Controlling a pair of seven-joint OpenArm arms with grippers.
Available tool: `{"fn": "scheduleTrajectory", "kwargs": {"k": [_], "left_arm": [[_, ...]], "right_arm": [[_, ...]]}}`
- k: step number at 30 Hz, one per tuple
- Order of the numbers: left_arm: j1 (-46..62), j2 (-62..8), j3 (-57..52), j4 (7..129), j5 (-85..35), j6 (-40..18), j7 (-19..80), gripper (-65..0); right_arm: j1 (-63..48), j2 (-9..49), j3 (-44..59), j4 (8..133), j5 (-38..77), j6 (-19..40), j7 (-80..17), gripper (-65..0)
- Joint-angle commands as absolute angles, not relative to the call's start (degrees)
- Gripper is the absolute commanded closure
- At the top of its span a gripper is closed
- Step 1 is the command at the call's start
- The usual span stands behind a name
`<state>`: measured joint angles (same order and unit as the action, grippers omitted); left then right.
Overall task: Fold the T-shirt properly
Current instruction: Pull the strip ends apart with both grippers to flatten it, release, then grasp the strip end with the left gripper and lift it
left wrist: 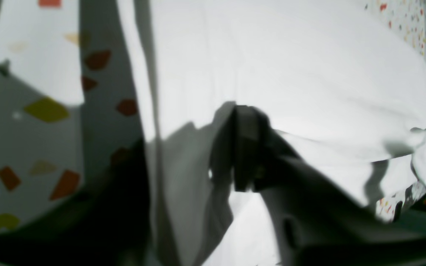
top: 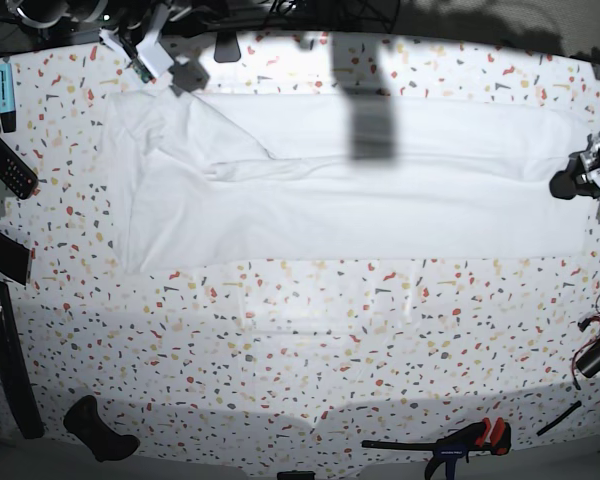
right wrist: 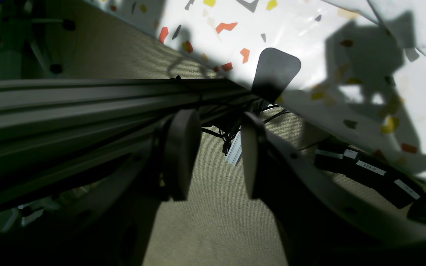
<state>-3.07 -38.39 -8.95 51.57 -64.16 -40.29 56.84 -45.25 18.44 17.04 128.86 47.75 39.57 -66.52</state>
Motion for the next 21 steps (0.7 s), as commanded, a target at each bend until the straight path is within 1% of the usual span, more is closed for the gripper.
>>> {"fn": "scheduleTrajectory", "kwargs": {"k": [1, 2, 8, 12, 14, 16, 19, 21], "left_arm": [[-3.2, -39.4, -9.0, 51.8, -63.5, -40.0, 57.7, -5.0], [-3.2, -39.6, -9.0, 51.8, -63.5, -40.0, 57.1, 0.0], [-3.4, -40.9, -9.0, 52.2, -63.1, -40.0, 52.2, 0.0], [-5.1, -41.0, -9.0, 53.1, -59.0, -40.0, 52.1, 0.0], [-5.6, -40.9, -9.0, 54.5, -59.2, -40.0, 53.3, 0.0], [-5.7, -40.7, -9.0, 57.0, -61.7, -40.0, 56.5, 0.0], [-5.6, -40.6, -9.0, 62.5, -65.3, -40.0, 62.0, 0.0], [-5.4, -40.6, -9.0, 67.2, -65.6, -38.8, 64.5, 0.0]], "right_arm": [[-45.7, 18.9, 17.2, 129.9, 48.7, 40.0, -66.1, -22.5], [-45.7, 18.9, 17.2, 129.9, 48.7, 40.0, -66.1, -22.5], [-45.7, 18.9, 17.2, 129.9, 49.2, 40.0, -66.1, -22.5], [-45.7, 18.9, 17.2, 129.9, 52.6, 40.0, -66.1, -22.5], [-45.7, 18.9, 17.2, 129.9, 52.9, 40.0, -66.1, -22.5], [-45.7, 18.9, 17.2, 129.9, 52.9, 40.0, -66.1, -22.5], [-45.7, 18.9, 17.2, 129.9, 52.9, 40.0, -66.1, -22.5], [-45.7, 18.9, 17.2, 129.9, 52.9, 40.0, -66.0, -22.5]]}}
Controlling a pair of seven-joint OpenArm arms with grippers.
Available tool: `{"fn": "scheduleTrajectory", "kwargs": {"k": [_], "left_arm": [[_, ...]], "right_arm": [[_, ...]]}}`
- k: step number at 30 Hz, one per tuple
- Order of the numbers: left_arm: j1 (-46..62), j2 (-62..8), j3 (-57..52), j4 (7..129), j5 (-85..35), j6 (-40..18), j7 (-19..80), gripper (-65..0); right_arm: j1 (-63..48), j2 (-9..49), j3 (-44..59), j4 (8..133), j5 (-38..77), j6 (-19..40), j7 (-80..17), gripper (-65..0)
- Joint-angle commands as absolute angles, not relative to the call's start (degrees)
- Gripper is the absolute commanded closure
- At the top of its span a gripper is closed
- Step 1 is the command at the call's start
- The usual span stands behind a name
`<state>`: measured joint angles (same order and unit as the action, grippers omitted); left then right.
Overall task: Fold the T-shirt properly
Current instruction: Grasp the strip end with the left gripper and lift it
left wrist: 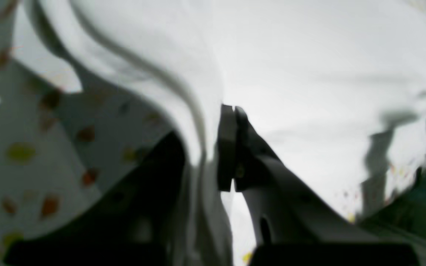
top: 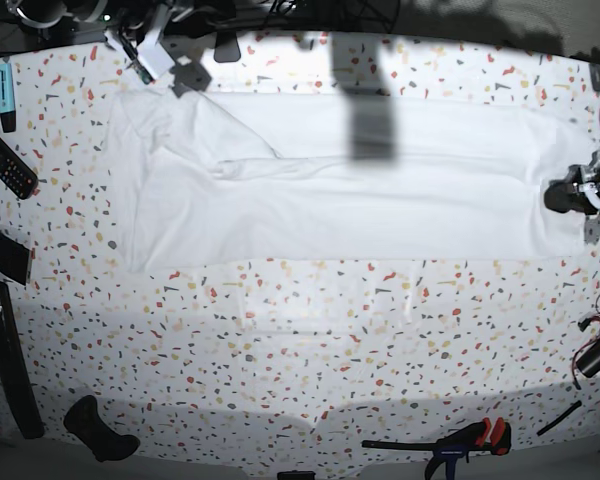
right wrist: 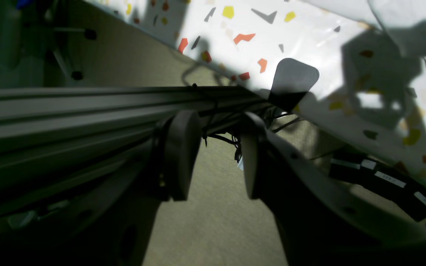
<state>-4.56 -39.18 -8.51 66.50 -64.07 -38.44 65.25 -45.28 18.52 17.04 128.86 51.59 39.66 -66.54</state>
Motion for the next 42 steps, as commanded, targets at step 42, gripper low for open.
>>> {"fn": "scheduleTrajectory", "kwargs": {"k": [42], "left_arm": [[7.8, -4.6, -9.0, 102.8, -42.0, -31.2, 58.6, 0.0]], "right_arm": [[-45.7, 18.9, 17.2, 129.9, 53.0, 40.0, -64.9, -22.5]]}}
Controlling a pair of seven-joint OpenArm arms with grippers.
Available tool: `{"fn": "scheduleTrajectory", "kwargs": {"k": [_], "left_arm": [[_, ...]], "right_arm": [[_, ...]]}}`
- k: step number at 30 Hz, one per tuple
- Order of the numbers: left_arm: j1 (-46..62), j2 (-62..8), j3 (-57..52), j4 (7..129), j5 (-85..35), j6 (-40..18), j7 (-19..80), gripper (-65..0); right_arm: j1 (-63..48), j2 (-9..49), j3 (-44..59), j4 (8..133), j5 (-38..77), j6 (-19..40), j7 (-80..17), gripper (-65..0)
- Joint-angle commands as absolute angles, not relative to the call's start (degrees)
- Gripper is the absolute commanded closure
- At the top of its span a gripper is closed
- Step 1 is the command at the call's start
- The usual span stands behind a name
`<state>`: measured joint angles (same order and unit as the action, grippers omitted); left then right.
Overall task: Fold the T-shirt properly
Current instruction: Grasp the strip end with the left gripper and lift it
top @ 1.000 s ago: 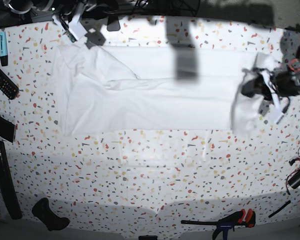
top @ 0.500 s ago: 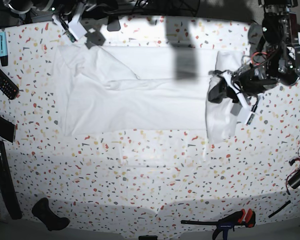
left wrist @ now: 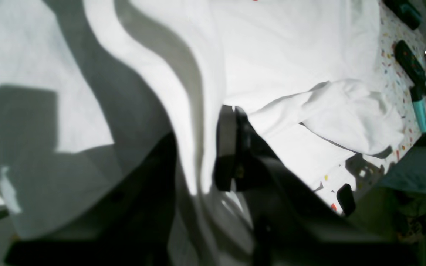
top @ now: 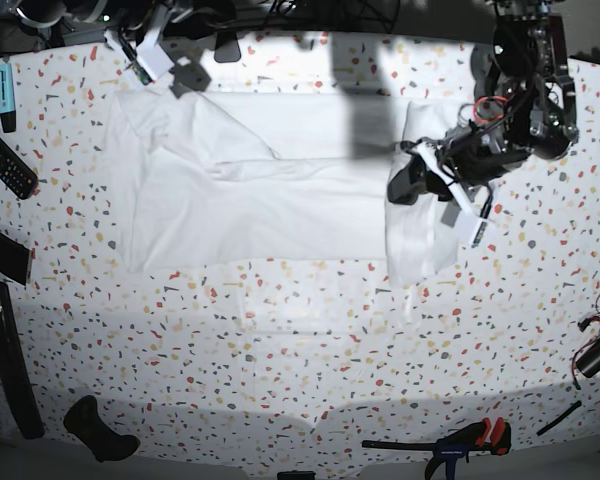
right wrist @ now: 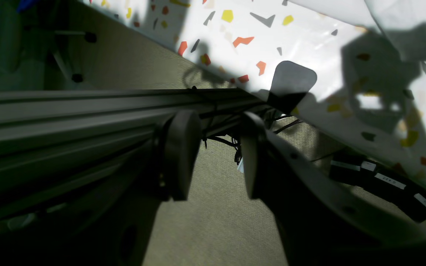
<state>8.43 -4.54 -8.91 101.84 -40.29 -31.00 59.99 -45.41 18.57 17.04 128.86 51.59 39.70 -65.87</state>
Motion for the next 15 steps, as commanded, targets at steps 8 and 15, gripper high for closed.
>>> {"fn": "scheduleTrajectory", "kwargs": {"k": [8, 15], "left_arm": [[7.7, -4.4, -9.0, 102.8, -52.4, -31.2, 58.6, -37.6], [7.5, -4.5, -9.0, 102.8, -64.9, -32.4, 58.6, -38.9]], "right_arm": [[-45.7, 18.9, 17.2, 129.9, 53.0, 40.0, -63.2, -36.8], [-44.7, 18.9, 17.2, 129.9, 52.9, 40.0, -55.2, -39.4]]}}
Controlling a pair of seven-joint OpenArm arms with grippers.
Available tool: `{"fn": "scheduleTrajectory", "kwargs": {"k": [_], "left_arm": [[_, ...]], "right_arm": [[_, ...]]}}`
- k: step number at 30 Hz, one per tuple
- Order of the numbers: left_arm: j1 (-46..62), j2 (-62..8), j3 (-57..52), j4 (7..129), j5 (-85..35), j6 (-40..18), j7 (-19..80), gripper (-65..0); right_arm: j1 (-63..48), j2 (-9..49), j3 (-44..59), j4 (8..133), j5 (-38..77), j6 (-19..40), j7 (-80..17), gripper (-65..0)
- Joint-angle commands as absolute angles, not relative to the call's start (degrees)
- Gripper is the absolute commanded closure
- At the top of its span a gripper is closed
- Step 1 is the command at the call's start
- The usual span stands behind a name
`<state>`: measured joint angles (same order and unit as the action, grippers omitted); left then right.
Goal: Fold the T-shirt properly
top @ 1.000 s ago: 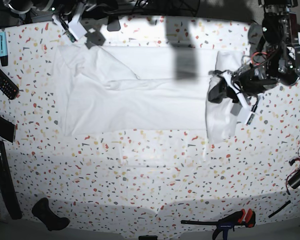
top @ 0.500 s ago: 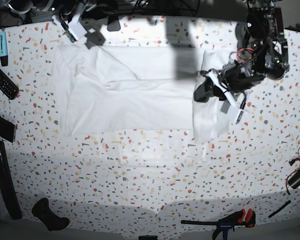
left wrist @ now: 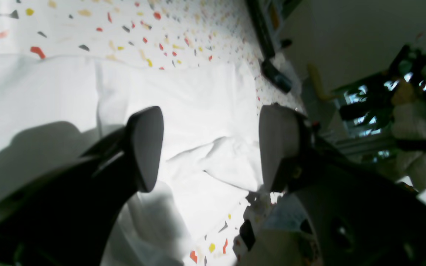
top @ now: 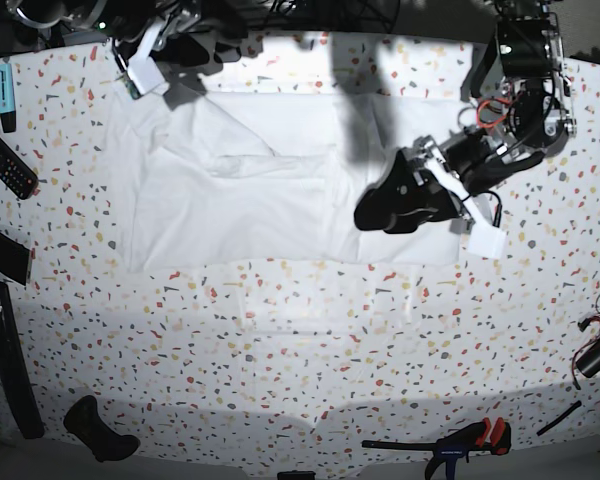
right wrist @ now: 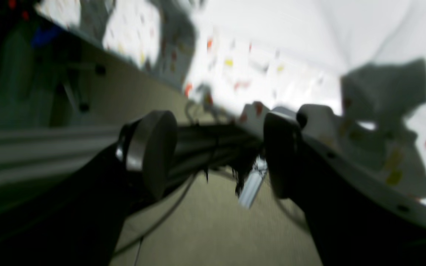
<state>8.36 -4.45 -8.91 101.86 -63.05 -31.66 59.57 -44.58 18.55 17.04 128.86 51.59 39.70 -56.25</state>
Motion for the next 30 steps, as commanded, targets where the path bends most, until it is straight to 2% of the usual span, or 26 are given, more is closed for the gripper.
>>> {"fn": "scheduleTrajectory", "kwargs": {"k": [1, 4, 7, 10, 14, 20, 25, 30], "left_arm": [[7.4, -4.5, -9.0, 102.8, -64.5, -33.4, 58.6, -38.9], [7.4, -4.8, -9.0, 102.8, -64.5, -35.9, 58.6, -38.9], [7.4, -4.8, -9.0, 102.8, -64.5, -35.9, 58.6, -38.9], [7.4, -4.8, -9.0, 102.8, -64.2, -35.9, 58.6, -38.9], [7.4, -4.8, -9.0, 102.8, -59.6, -35.9, 58.1, -38.9], [7.4, -4.8, -9.0, 102.8, -45.4, -35.9, 48.0, -38.9], [7.8, -4.8, -9.0, 102.8, -31.2, -35.8, 47.0, -38.9], [9.6, -4.9, -9.0, 102.8, -29.5, -35.8, 46.6, -38.9]], "right_arm": [[-43.5, 18.9, 17.2, 129.9, 52.9, 40.0, -55.3, -39.4], [-38.3, 18.5, 17.8, 129.9, 49.7, 40.0, -55.5, -39.4], [-31.6, 17.6, 20.6, 129.9, 45.0, 40.0, -56.5, -39.4], [-25.9, 17.5, 24.5, 129.6, 39.1, 37.0, -60.5, -39.4], [-22.7, 17.5, 29.8, 125.8, 35.3, 35.6, -58.3, -39.4], [-13.9, 17.5, 32.9, 112.2, 35.0, 35.5, -59.4, -39.4], [-5.9, 18.5, 33.0, 98.8, 35.1, 35.6, -61.8, -39.4], [-1.2, 19.9, 32.9, 87.0, 35.2, 37.8, -62.1, -39.4]]}}
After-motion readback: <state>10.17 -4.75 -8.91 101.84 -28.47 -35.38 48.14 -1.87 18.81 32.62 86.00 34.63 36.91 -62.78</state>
